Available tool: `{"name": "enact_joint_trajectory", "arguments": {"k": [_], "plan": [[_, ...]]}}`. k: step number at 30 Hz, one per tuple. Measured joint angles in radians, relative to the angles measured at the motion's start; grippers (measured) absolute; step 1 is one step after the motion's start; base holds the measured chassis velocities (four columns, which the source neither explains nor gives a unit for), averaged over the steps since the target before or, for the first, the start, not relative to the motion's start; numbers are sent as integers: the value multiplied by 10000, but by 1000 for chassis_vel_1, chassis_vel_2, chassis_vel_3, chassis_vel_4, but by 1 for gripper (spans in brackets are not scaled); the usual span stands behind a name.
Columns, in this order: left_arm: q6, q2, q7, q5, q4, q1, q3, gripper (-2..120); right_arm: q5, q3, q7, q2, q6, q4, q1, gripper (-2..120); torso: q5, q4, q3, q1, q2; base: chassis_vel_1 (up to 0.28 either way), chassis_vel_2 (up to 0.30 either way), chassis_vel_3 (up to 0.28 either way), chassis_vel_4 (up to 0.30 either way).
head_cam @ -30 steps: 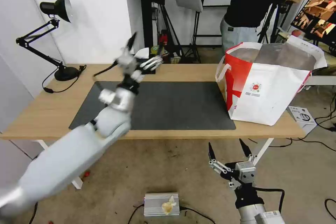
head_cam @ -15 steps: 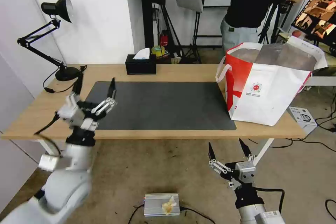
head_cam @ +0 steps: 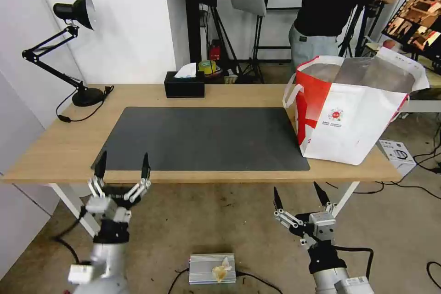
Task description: Pick up the trash from the table and place it into the takeout bag.
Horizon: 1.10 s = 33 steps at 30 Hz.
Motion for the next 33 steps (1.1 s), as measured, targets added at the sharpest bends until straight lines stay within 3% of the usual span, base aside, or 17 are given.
{"name": "enact_joint_trajectory", "arguments": {"k": [7,19,33], "plan": [[-99,-345,-287,656,104,167,60,100,0,0,0,0,0,0,0,100,-1,0,1,1,0,0,0,0,0],[43,-480,-461,1100,120,428,161,100,0,0,0,0,0,0,0,100,-1,0,1,1,0,0,0,0,0],[340,-629,-1079,1778,81,934,286,100,0,0,0,0,0,0,0,100,-1,0,1,1,0,0,0,0,0]]}}
